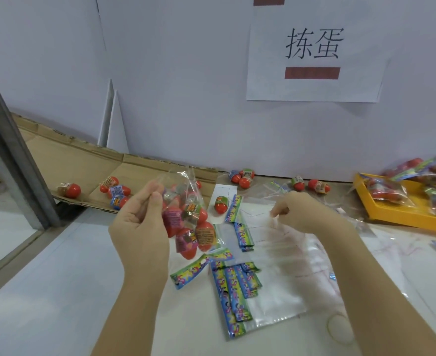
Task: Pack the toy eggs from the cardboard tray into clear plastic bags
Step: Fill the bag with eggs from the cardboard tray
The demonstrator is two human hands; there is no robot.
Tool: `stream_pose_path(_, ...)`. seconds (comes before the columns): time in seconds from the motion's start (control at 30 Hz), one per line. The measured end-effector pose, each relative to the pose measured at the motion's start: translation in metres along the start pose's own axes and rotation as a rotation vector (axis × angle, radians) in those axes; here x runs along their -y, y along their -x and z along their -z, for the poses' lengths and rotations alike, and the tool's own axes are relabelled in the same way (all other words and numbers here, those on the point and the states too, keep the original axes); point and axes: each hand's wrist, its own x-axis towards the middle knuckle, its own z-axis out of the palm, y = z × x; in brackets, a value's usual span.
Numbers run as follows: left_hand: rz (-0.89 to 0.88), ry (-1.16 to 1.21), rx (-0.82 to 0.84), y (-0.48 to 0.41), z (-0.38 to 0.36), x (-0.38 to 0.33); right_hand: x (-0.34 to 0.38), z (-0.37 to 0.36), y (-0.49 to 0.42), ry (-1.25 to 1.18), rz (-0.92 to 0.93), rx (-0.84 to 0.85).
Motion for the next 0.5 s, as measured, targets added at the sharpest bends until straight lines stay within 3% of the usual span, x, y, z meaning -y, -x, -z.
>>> stream_pose_path(0.13,-0.001,0.010,0.011,0.002,-0.002,-0.001,-0.007,0.026,0.006,0.222,-0.147,0.030)
stream_pose_path(0.23,0.002,0.043,0.033,0.005,-0.003,-0.004,-0.011,0.050,0.017,0.287,-0.186,-0.064)
stream_pose_path(0.27,0.010,0.056,0.057,0.006,-0.004,-0.006,-0.012,0.056,0.021,0.145,-0.144,-0.145)
stream_pose_path(0.37,0.048,0.129,0.156,0.011,-0.008,-0.011,0.016,0.066,0.038,-0.681,0.150,-0.347)
stream_pose_path(0.43,0.069,0.165,0.209,0.014,-0.010,-0.014,0.044,0.063,0.048,-0.967,0.295,-0.175)
stream_pose_path(0.5,0.078,0.175,0.238,0.017,-0.011,-0.016,0.069,0.053,0.049,-0.914,0.344,0.067)
